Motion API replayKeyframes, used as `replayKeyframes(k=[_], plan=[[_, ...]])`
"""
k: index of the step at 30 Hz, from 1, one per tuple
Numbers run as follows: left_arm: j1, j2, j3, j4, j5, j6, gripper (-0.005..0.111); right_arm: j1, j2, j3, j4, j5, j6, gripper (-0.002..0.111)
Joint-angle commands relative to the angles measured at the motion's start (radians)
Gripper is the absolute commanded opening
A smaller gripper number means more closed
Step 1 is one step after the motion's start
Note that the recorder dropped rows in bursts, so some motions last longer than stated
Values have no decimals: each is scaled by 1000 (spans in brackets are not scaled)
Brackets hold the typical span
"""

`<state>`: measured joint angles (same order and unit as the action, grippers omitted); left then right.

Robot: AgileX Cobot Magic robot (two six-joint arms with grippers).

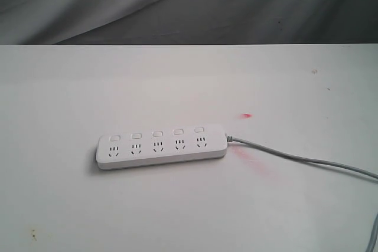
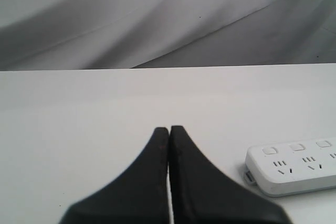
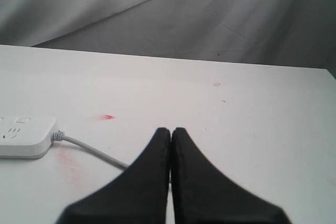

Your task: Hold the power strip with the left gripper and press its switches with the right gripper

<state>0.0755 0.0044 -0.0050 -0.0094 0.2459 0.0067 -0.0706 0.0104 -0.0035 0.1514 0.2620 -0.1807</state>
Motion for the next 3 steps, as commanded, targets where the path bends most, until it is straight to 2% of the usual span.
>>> replayKeyframes(k=[1, 3], plan=[[-8, -4, 5, -10, -12, 1, 1, -9, -5, 3, -6, 1, 3, 0], [-8, -4, 5, -10, -12, 1, 1, -9, -5, 3, -6, 1, 3, 0]])
